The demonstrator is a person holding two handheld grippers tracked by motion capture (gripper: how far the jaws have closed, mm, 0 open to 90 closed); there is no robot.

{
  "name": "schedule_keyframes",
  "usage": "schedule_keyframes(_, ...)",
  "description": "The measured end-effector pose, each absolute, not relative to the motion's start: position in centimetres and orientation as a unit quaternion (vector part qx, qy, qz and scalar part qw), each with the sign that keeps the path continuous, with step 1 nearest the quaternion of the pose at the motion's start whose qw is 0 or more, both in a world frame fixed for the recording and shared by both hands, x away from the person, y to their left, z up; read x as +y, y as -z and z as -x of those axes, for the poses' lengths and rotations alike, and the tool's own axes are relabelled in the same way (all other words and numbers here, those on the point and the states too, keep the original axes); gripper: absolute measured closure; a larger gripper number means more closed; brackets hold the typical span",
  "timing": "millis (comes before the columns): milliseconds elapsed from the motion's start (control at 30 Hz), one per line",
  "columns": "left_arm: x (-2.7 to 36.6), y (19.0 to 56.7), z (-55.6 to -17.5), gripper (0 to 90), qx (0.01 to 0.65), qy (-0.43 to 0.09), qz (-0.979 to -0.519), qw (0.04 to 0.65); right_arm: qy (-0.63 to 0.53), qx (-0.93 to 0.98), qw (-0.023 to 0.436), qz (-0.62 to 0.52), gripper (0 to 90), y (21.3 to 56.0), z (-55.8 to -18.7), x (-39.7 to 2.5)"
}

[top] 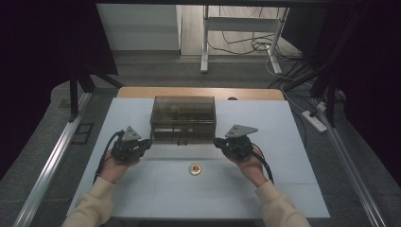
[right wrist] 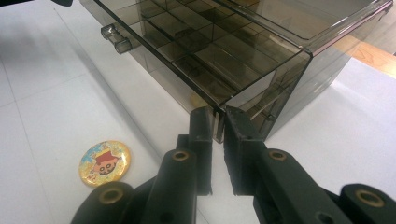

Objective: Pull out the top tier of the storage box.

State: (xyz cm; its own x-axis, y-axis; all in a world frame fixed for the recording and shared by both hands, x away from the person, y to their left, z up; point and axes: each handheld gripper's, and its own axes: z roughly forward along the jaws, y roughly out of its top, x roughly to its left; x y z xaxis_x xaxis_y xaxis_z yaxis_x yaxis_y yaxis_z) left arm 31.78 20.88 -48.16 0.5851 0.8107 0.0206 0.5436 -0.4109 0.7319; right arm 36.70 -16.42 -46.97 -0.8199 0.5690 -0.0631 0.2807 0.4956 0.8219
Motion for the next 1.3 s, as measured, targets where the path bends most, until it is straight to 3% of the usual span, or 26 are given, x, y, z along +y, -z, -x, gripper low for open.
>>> schedule_keyframes(1300,20.92,48.25,-31.22,78.8,0.412,-0.192,-0.820,0.348,-0.434,0.852,0.163,-0.244,81.0,47.13,-35.99,-16.47)
